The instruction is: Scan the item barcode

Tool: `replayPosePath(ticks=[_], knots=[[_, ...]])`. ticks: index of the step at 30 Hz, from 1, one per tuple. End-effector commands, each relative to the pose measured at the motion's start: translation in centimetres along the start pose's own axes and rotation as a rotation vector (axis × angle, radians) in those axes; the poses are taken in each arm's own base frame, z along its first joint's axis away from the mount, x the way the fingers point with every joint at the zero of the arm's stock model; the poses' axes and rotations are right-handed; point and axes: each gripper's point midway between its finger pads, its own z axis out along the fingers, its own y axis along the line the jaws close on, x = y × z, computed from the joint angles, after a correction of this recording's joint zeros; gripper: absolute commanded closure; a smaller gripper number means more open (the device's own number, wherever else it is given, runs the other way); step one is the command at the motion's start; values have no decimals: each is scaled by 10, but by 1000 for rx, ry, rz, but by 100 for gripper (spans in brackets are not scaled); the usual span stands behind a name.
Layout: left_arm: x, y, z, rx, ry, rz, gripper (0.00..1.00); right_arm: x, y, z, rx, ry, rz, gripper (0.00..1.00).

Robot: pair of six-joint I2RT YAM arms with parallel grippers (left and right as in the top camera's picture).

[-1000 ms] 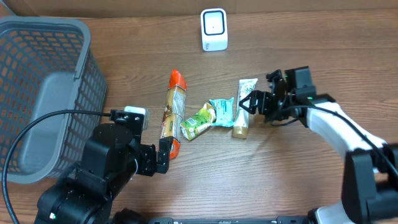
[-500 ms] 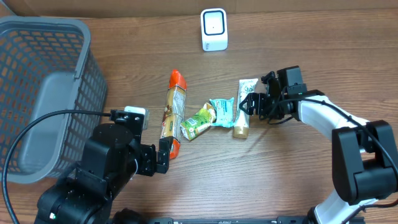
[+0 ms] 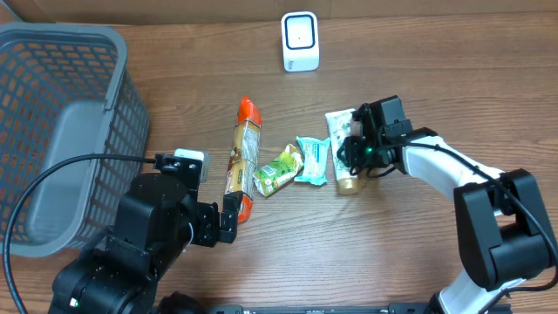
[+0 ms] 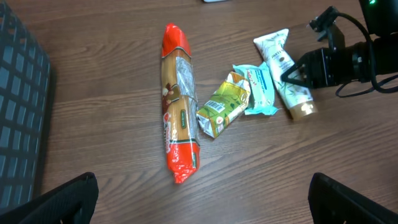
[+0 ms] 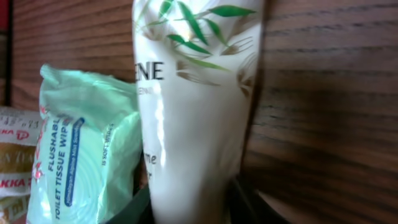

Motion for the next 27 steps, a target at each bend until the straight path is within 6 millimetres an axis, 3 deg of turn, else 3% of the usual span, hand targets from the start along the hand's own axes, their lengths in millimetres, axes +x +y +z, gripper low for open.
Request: replayPosePath(ticks=[1,4,8,13,16,19,27], knots=[[0,-1,-1,6,-1,9,0,-6,-6,-1,34,-10,0,73],[0,-1,-1,6,-1,9,0,-7,-13,-8,83,3,13,79],[0,0,-1,6,-1,9,0,-16,-40,-36,333,11,27,96],[0,0,-1,6,-1,9,0,-22,-90,-91,851,-101,96,96],[0,0,-1,6,-1,9,0,-15,-101,-116,1043,-139,101,96],[0,-1,-1,6,-1,9,0,-5,-99,-117,1059,-112,95,96],[1,0,1,3,9,10,0,13,-102,-90,1037,-27,76,94]])
